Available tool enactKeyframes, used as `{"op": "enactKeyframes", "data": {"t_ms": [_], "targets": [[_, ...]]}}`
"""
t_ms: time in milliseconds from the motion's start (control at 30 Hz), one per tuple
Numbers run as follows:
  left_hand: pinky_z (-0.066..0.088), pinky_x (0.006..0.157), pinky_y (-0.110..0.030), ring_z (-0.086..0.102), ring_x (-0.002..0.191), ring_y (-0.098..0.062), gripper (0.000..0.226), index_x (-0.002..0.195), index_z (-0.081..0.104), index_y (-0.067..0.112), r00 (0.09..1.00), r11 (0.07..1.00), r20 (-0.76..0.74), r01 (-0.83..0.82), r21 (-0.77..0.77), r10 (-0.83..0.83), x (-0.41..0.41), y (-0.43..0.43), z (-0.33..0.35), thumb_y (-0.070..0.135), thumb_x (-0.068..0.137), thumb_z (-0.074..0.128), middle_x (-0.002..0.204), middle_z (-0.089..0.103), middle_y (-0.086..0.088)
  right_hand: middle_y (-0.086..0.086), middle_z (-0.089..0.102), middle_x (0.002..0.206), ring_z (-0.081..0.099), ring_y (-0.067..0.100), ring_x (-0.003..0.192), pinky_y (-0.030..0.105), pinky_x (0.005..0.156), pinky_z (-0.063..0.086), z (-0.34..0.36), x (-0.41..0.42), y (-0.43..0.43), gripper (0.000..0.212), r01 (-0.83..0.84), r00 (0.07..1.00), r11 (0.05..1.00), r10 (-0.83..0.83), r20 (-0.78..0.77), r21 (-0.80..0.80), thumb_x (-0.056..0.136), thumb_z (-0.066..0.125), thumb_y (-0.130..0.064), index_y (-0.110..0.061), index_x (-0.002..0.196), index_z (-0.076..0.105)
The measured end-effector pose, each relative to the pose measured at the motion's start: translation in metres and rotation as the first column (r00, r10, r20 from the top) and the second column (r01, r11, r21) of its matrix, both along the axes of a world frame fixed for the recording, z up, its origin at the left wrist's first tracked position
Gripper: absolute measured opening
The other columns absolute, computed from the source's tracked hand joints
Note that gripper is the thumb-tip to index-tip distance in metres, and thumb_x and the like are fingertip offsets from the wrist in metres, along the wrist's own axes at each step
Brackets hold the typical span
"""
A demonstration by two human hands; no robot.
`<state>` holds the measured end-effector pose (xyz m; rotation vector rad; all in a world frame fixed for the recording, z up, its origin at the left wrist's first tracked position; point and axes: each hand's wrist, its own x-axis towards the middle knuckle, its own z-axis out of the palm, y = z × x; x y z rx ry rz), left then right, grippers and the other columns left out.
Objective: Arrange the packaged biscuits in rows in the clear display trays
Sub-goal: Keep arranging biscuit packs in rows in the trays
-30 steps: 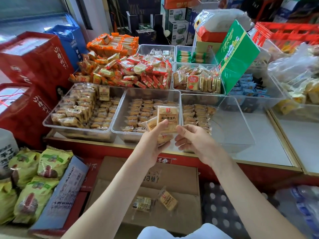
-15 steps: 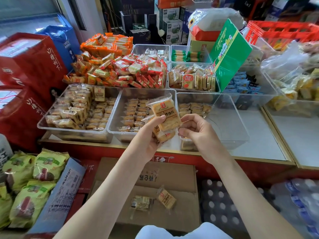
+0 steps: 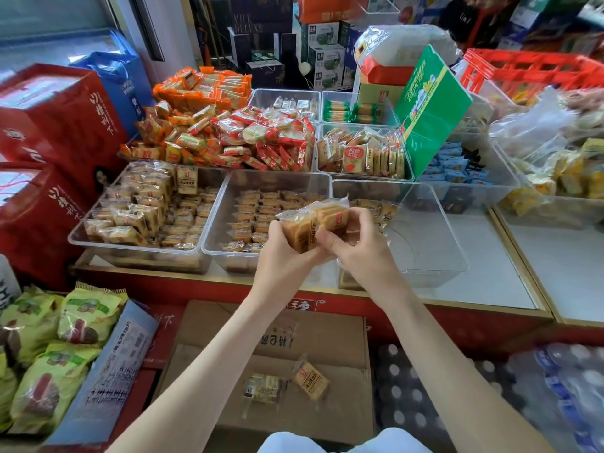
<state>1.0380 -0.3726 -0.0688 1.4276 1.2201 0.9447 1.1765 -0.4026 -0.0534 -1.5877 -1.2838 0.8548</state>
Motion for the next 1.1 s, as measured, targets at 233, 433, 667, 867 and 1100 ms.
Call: {"op": "enactKeyframes", "data": {"t_ms": [233, 433, 667, 867, 1100], "targets": [[0.057, 0.087, -0.036, 0.069, 0.102, -0.022, 0.016, 0.106, 0.063, 0.019, 0.985, 0.98, 0.159, 0.096, -0.173, -0.068, -0.015, 0.005, 0.004, 0.019, 0.091, 0.067, 0.102, 0.074, -0.001, 0.014, 0.069, 0.112, 0.064, 0.025, 0.102, 0.034, 0.087, 0.053, -0.007, 0.026, 0.001, 0.045, -0.08, 0.554, 0.993, -0.024, -0.832, -0.082, 0.085, 0.057, -0.031, -0.005, 0.121, 0.062], [0.061, 0.079, -0.034, 0.072, 0.094, -0.022, 0.023, 0.114, 0.06, 0.007, 0.812, 0.821, 0.546, 0.161, -0.548, 0.206, -0.019, 0.013, 0.007, 0.016, 0.093, 0.061, 0.106, 0.073, -0.013, 0.025, 0.062, 0.105, 0.064, 0.026, 0.081, 0.029, 0.068, 0.057, -0.006, 0.03, -0.002, 0.047, -0.203, 0.195, 0.979, 0.013, -0.981, -0.027, 0.093, 0.046, -0.034, 0.001, 0.118, 0.064], [0.033, 0.113, -0.056, 0.05, 0.129, -0.036, 0.032, 0.11, 0.073, 0.015, 0.665, 0.798, 0.746, 0.437, -0.416, 0.025, -0.013, 0.01, 0.006, 0.029, 0.081, 0.07, 0.123, 0.065, -0.015, 0.016, 0.067, 0.106, 0.064, 0.026, 0.094, 0.039, 0.085, 0.053, -0.005, 0.031, 0.001, 0.038, -0.271, 0.384, 0.958, 0.023, -0.923, -0.089, 0.096, 0.045, -0.032, -0.004, 0.114, 0.065], [0.033, 0.113, -0.056, 0.061, 0.116, -0.03, 0.034, 0.118, 0.065, 0.011, 0.734, 0.877, 0.679, 0.333, -0.346, -0.011, 0.001, 0.009, 0.002, 0.023, 0.087, 0.066, 0.125, 0.065, -0.016, 0.013, 0.067, 0.115, 0.057, 0.031, 0.116, 0.044, 0.103, 0.04, -0.01, 0.03, 0.0, 0.038, -0.219, 0.719, 0.963, 0.051, -0.693, -0.156, 0.096, 0.047, -0.039, -0.013, 0.115, 0.067], [0.057, 0.09, -0.043, 0.065, 0.113, -0.027, 0.038, 0.115, 0.065, 0.011, 0.596, 0.912, 0.8, 0.29, -0.29, 0.065, 0.005, 0.006, 0.003, 0.027, 0.08, 0.068, 0.123, 0.066, -0.015, 0.014, 0.064, 0.11, 0.063, 0.027, 0.111, 0.034, 0.093, 0.054, -0.025, 0.029, -0.013, 0.046, -0.029, 0.532, 0.997, 0.078, -0.843, 0.074, 0.079, 0.067, -0.005, -0.007, 0.121, 0.048]]}}
